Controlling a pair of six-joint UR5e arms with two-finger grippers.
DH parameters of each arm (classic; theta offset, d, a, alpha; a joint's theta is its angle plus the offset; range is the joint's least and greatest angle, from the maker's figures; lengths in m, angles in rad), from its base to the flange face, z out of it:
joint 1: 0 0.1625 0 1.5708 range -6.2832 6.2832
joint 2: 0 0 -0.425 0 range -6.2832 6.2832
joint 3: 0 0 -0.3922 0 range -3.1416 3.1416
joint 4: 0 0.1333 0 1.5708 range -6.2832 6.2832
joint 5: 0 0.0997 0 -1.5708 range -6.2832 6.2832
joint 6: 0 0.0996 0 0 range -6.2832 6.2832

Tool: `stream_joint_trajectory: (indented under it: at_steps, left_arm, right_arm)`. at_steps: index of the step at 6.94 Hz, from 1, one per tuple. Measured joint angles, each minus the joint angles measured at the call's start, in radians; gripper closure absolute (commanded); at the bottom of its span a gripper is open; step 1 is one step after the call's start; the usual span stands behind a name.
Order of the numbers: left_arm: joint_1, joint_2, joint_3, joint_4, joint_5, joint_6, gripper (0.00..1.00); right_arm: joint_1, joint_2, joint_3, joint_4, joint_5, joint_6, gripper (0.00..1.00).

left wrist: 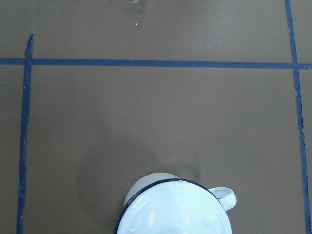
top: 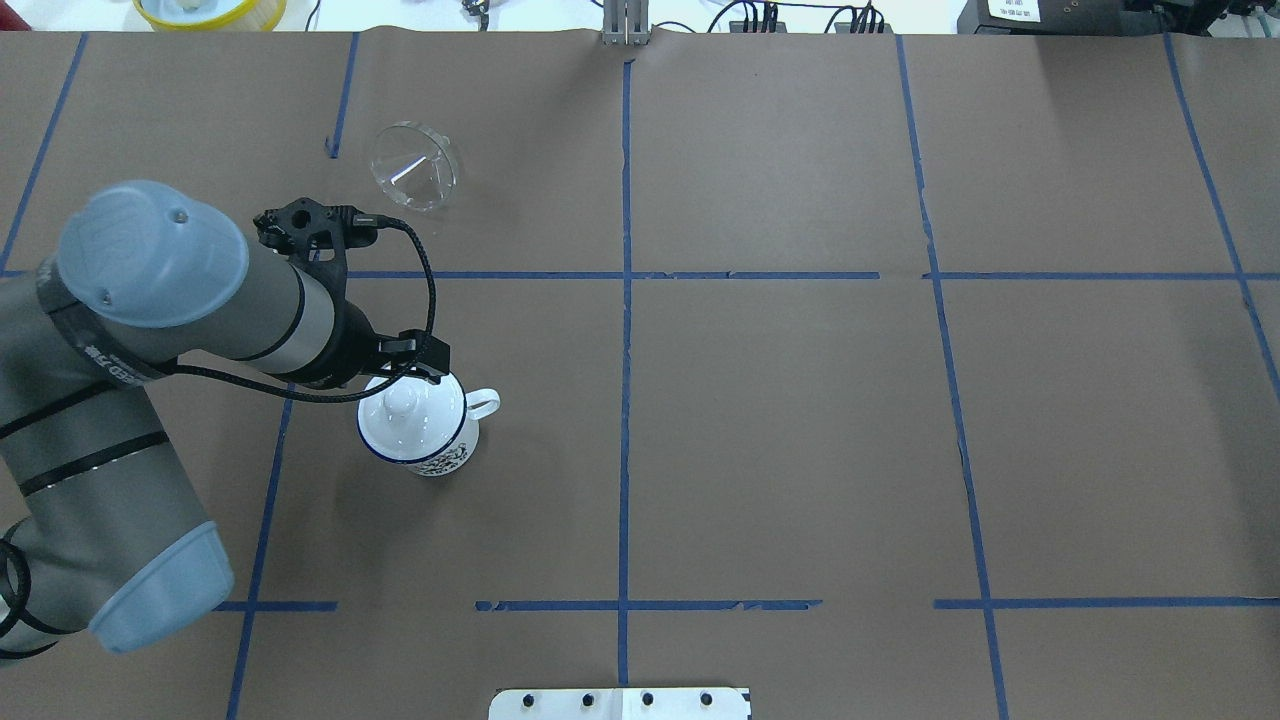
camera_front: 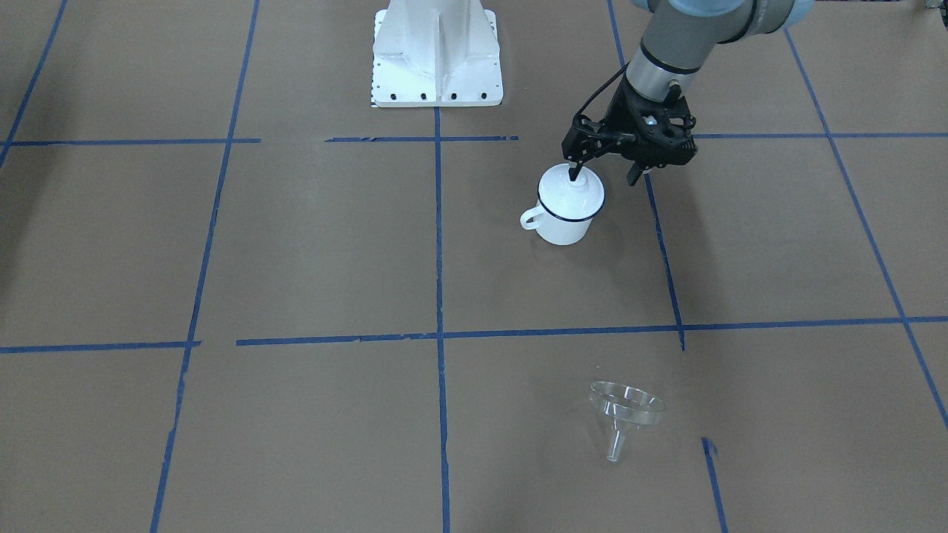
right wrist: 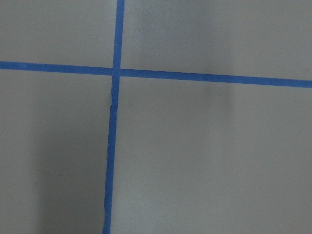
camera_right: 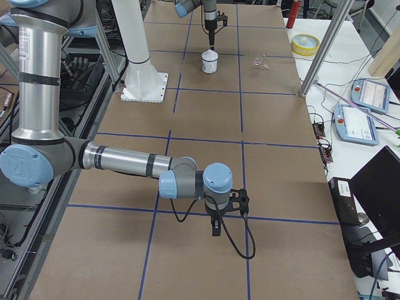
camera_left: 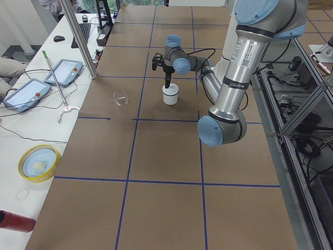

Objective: Place funnel on cup
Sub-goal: 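Move the left gripper over the white mug and lower onto its lid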

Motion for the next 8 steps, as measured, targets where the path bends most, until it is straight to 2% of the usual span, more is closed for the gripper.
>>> stream_joint_trajectory:
  at_steps: [1,3,5,8]
  left_arm:
    - [0.015,-0.003,0.006,0.007,0.015,-0.009,0.16]
    - [0.024,-0.005,0.022,0.01,0.026,-0.014,0.17]
    - [0.025,-0.005,0.027,0.01,0.027,-0.014,0.35]
    - [0.028,-0.006,0.026,0.01,0.027,-0.013,0.35]
  right_arm:
    - [0.0,0.0,0.0,0.0,0.0,0.0,0.0]
    - [0.0,0.0,0.0,0.0,0.0,0.0,0.0]
    - [0.0,0.0,0.0,0.0,0.0,0.0,0.0]
    - [0.0,0.0,0.0,0.0,0.0,0.0,0.0]
